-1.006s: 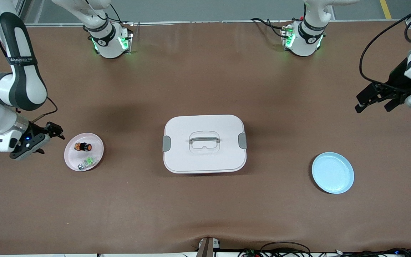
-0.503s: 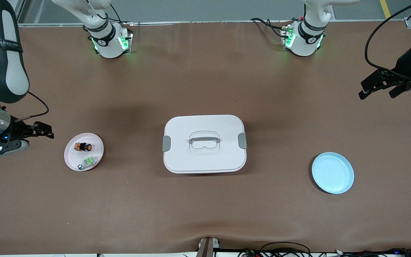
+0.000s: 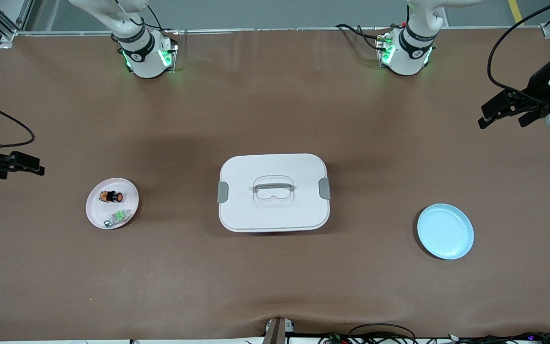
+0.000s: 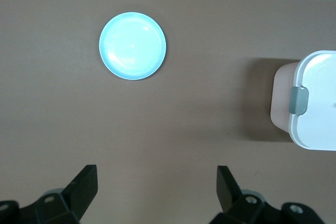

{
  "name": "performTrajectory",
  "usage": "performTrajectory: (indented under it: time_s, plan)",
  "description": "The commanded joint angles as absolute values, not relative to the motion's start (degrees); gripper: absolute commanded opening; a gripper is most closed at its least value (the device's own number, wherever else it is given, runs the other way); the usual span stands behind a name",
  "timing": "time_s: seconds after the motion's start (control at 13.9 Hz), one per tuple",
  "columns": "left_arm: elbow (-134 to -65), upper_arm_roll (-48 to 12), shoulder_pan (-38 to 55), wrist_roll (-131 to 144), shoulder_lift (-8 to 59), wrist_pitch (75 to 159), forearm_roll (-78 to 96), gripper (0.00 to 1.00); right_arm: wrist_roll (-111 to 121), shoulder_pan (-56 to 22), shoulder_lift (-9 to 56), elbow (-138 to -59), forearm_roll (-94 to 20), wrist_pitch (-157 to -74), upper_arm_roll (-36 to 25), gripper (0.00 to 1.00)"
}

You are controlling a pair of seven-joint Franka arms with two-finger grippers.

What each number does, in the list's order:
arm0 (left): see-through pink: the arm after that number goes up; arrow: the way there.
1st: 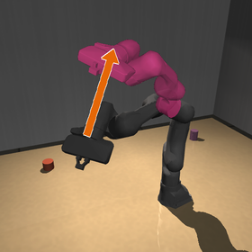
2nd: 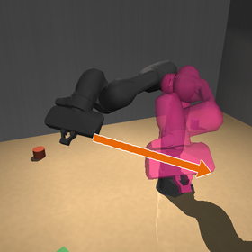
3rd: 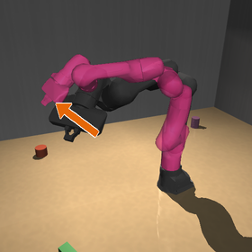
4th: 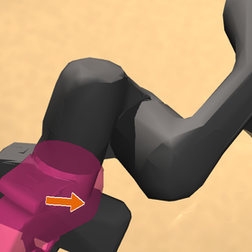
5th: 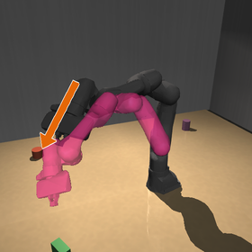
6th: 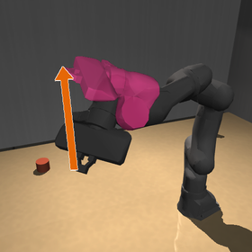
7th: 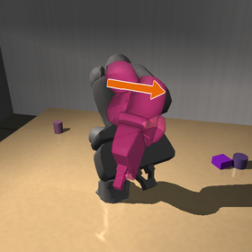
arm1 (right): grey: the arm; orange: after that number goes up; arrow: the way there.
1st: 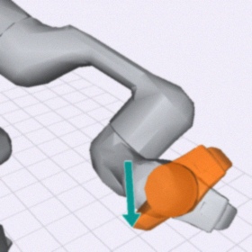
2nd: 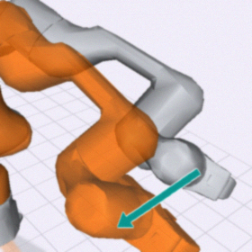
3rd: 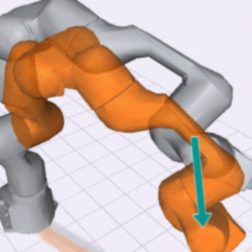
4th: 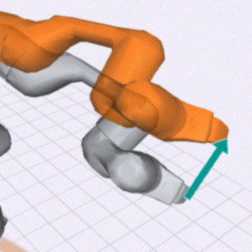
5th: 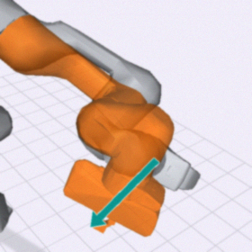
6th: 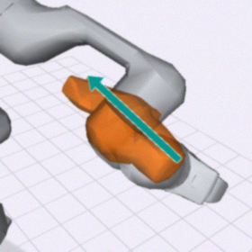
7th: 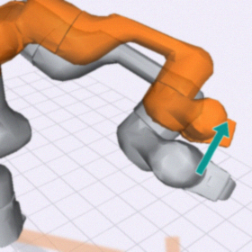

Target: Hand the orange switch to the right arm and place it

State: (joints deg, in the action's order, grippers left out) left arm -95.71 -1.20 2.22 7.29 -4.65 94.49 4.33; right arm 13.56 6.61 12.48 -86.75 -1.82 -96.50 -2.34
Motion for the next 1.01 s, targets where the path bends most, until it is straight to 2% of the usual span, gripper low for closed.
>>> performTrajectory:
  time_s: [0.0,0.22,0.72,0.93]
  plan:
    - [-95.6,-1.0,2.4,6.1,-4.6,93.4,4.2,1.0,12.2,6.6,12.7,-81.6,-0.6,-91.5,-1.9,1.0]
    - [-96.5,-1.1,2.4,6.0,-4.2,94.0,3.0,1.0,12.9,6.9,13.0,-76.0,-1.8,-87.5,-1.9,1.0]
    - [-96.3,-1.2,2.4,5.0,-3.2,95.2,1.4,1.0,12.2,6.2,12.3,-75.6,-0.7,-87.1,-1.9,1.0]
    - [-95.6,-1.3,2.5,5.2,-1.6,94.9,1.4,1.0,4.3,6.2,11.7,-75.3,-0.7,-82.8,-1.8,1.0]
